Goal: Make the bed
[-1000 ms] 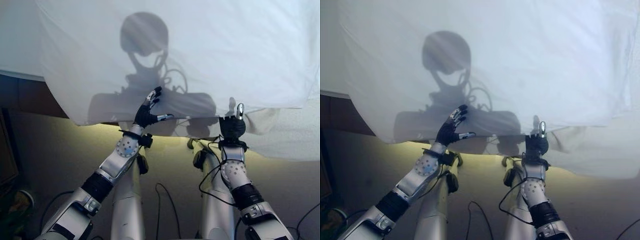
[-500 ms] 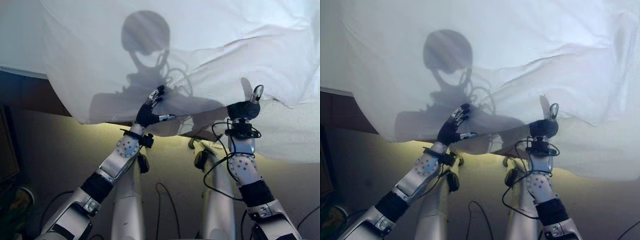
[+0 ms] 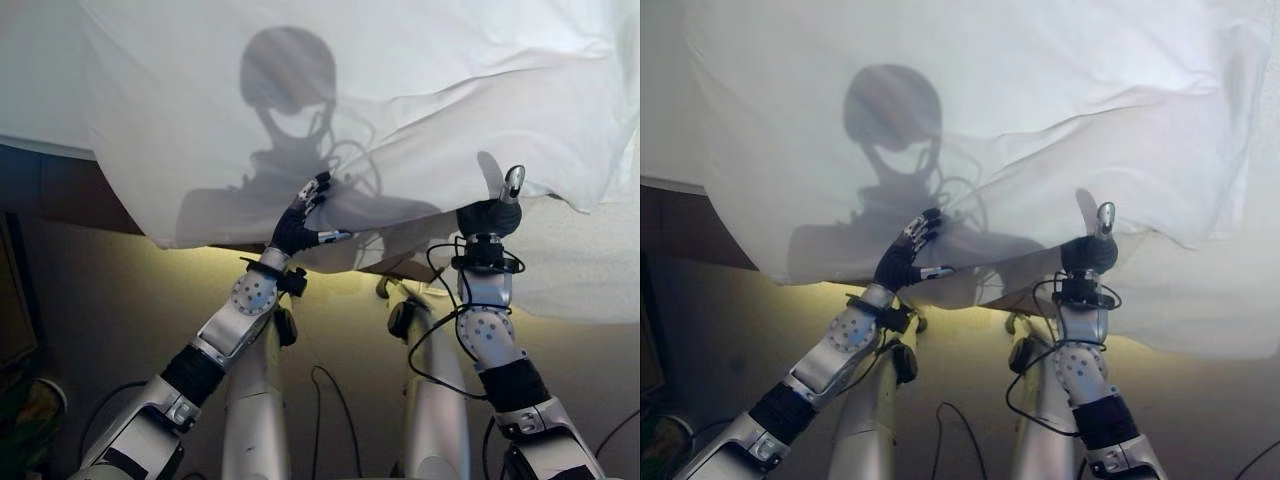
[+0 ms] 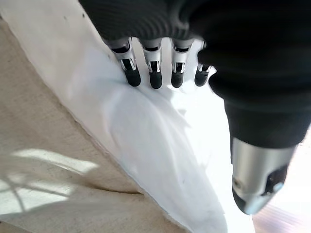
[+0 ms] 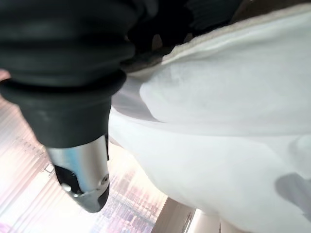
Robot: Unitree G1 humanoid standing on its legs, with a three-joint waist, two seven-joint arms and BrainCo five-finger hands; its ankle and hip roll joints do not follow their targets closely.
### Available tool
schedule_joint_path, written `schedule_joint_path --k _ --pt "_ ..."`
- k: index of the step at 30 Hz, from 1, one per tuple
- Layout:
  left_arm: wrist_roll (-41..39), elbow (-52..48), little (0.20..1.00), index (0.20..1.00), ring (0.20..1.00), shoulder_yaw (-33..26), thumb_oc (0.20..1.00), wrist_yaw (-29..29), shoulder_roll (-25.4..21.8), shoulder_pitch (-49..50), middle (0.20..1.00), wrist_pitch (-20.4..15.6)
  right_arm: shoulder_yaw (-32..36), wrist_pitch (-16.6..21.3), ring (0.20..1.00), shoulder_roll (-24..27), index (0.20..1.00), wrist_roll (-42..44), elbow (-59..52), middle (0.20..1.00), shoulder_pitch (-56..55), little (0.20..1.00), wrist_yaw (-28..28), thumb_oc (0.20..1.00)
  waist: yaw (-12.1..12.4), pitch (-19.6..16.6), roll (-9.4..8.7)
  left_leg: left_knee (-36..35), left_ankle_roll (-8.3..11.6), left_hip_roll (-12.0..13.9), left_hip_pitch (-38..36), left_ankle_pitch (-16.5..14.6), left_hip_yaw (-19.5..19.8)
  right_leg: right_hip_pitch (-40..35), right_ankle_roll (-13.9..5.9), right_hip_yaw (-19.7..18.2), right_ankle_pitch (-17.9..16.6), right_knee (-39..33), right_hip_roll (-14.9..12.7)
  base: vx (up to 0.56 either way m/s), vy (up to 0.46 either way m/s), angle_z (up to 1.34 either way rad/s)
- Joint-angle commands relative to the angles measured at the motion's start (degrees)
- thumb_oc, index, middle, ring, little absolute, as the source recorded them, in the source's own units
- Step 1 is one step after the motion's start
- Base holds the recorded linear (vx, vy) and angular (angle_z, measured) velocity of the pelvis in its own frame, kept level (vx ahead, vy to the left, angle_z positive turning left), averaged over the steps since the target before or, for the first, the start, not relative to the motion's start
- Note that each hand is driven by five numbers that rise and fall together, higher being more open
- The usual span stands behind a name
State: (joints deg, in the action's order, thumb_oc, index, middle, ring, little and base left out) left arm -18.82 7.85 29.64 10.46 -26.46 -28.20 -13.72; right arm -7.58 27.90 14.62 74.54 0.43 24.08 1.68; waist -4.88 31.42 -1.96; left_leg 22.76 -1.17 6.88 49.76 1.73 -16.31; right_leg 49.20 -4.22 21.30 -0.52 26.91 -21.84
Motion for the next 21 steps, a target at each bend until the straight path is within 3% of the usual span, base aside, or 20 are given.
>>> schedule_joint_path --k 1,2,3,12,14,16,17,18,21 --pt "1.22 -5.80 1.000 1.000 1.000 1.09 1.000 0.39 -0.36 1.61 1.000 -0.93 4.64 4.84 1.000 3.50 1.000 -5.10 -6.20 1.000 2.89 1.000 0.96 1.000 -0.09 -1.62 -0.08 4.73 2.31 0.14 -3.57 -9.41 -2.53 -0.27 -5.99 2.76 -3.78 -1.63 -1.76 0.00 0.000 0.00" --pt "1.25 -5.86 1.000 1.000 1.000 1.08 1.000 0.55 -0.39 1.48 1.000 -0.85 4.63 4.94 0.934 3.44 0.934 -5.53 -5.94 0.934 2.96 0.934 1.56 0.934 -0.08 -1.62 -0.08 4.71 2.29 0.13 -3.55 -9.43 -2.56 -0.25 -6.00 2.75 -3.78 -1.65 -1.72 0.00 0.000 0.00" --pt "1.29 -5.99 1.000 1.000 1.000 1.29 1.000 0.92 -0.37 1.19 1.000 -0.67 4.82 5.55 0.200 2.99 0.200 -6.47 -5.30 0.200 3.00 0.200 3.54 0.200 -0.05 -1.62 -0.06 4.67 2.27 0.15 -3.50 -9.48 -2.65 -0.19 -5.96 2.65 -3.83 -1.78 -1.74 0.00 0.000 0.00" --pt "1.03 -7.51 1.000 1.000 1.000 2.16 1.000 0.72 -0.76 0.39 1.000 -0.25 4.07 3.03 0.200 5.15 0.200 -14.12 -4.47 0.200 2.02 0.200 8.49 0.200 -0.04 -1.62 -0.42 4.35 1.94 0.08 -3.54 -9.44 -2.81 -0.12 -5.83 2.72 -3.89 -1.87 -1.53 0.00 0.000 0.00" --pt "-3.04 -10.30 1.000 1.000 1.000 3.15 1.000 -1.02 -0.27 -0.26 1.000 -0.69 4.05 2.90 0.200 5.55 0.200 -14.51 -4.81 0.200 2.09 0.200 8.77 0.200 -0.04 -1.62 -0.30 4.45 1.91 0.10 -3.49 -9.48 -2.87 0.06 -5.84 2.75 -3.85 -1.76 -1.53 0.00 0.000 0.00" --pt "-15.76 -14.76 1.000 1.000 1.000 6.40 1.000 -3.68 2.79 -1.39 1.000 -1.14 3.24 3.24 0.200 5.27 0.200 -14.97 -5.45 0.200 2.42 0.200 9.49 0.200 -0.37 -1.62 -0.35 4.52 1.91 0.06 -3.21 -9.40 -2.97 0.36 -5.80 2.82 -3.87 -1.79 -1.53 0.00 0.000 0.00" --pt "-16.25 -14.78 1.000 1.000 1.000 6.39 1.000 -3.89 2.70 -1.50 1.000 -1.10 3.30 3.23 0.200 5.33 0.200 -15.07 -5.50 0.200 2.39 0.200 9.62 0.200 -0.30 -1.62 -0.27 4.51 1.91 0.06 -3.20 -9.40 -2.96 0.37 -5.80 2.83 -3.87 -1.78 -1.54 0.00 0.000 0.00" --pt "-26.17 -18.05 1.000 1.000 1.000 9.66 1.000 -5.90 5.53 -2.60 1.000 -0.47 2.31 3.08 0.200 4.92 0.200 -15.71 -5.84 0.200 2.80 0.200 10.39 0.200 -0.62 -1.62 -0.46 4.40 1.89 -0.04 -3.09 -9.34 -3.09 0.45 -5.81 2.95 -3.99 -2.11 -1.46 0.00 0.000 0.00" --pt "-32.15 -19.38 1.000 1.000 1.000 11.63 1.000 -7.15 7.05 -3.34 1.000 0.37 1.79 2.91 0.200 4.85 0.200 -16.25 -6.21 0.200 2.96 0.200 10.88 0.200 -0.69 -1.62 -0.36 4.30 1.85 -0.08 -3.02 -9.34 -3.11 0.54 -5.86 3.03 -4.06 -2.21 -1.44 0.00 0.000 0.00"
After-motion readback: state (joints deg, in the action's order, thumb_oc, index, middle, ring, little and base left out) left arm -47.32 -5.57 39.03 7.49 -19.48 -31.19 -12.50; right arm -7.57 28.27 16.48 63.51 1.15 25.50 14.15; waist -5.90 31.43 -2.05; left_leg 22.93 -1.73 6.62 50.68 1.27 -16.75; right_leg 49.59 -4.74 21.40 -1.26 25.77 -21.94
